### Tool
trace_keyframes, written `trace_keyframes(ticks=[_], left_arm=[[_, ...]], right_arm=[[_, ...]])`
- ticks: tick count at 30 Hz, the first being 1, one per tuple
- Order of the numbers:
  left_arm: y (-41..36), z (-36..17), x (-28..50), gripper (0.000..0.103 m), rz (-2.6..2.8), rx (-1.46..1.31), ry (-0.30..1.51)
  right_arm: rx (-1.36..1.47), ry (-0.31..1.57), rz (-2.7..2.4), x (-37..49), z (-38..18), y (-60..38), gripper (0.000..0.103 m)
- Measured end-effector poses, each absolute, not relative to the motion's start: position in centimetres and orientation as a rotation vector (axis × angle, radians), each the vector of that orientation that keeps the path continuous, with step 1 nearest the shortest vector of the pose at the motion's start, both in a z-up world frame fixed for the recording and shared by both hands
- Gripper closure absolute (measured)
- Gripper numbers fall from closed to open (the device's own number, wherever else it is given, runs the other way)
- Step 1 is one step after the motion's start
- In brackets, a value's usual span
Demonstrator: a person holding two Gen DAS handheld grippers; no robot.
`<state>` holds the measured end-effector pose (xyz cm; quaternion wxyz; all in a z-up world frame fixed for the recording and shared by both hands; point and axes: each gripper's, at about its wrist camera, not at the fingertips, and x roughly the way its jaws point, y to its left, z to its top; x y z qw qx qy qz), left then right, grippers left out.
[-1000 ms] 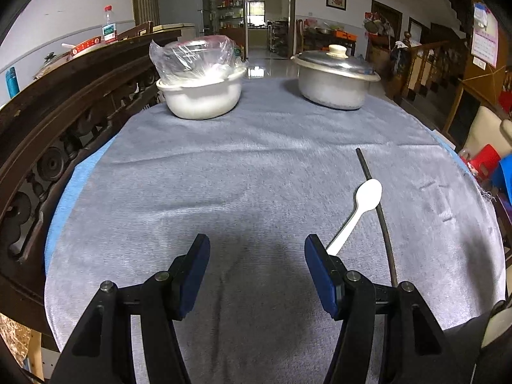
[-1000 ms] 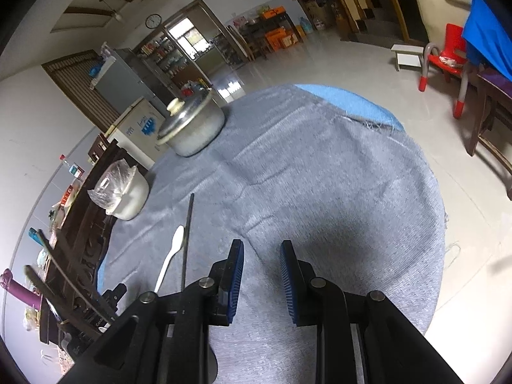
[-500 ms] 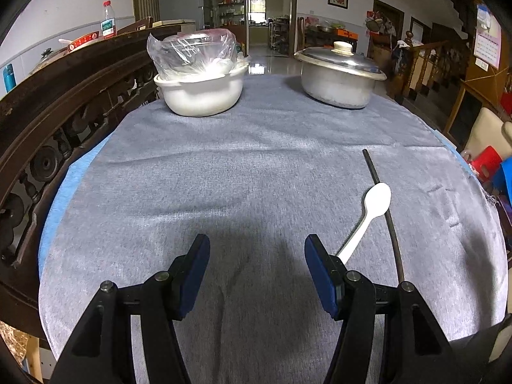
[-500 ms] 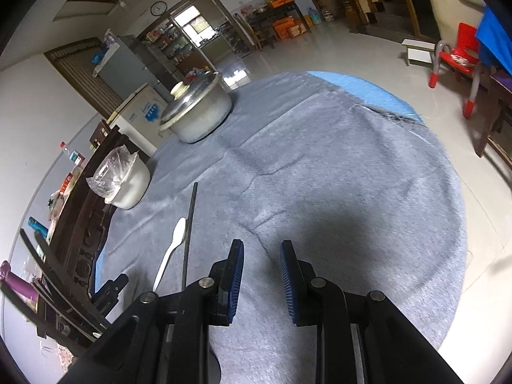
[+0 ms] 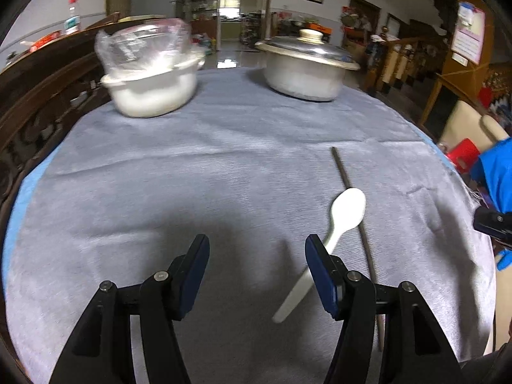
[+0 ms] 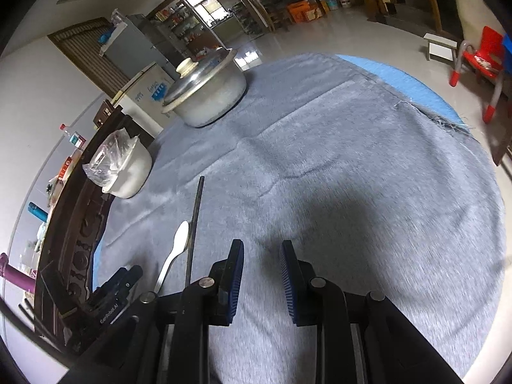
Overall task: Organize utensils
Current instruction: 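Move both tools toward the white spoon and chopstick on the cloth, then grasp the white spoon with the left tool while the right tool grasps the chopstick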
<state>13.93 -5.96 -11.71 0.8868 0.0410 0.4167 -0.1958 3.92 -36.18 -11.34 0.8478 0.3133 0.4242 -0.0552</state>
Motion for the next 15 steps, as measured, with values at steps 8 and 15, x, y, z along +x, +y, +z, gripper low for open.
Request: trace_keyframes(ticks=[8,15], left_arm=[[-9.4,-11.9,14.8,0.038,-0.57,0.112,0.88],[-12.3,-12.8,16.3,0.037,-0.634,0.105,0.924]], right_arm=[[0.635,0.939,-0.094,6.3,-12.9,-35.8,0.078],[0.601,0.958,-0.058,9.6,-13.2,-35.4,0.078]])
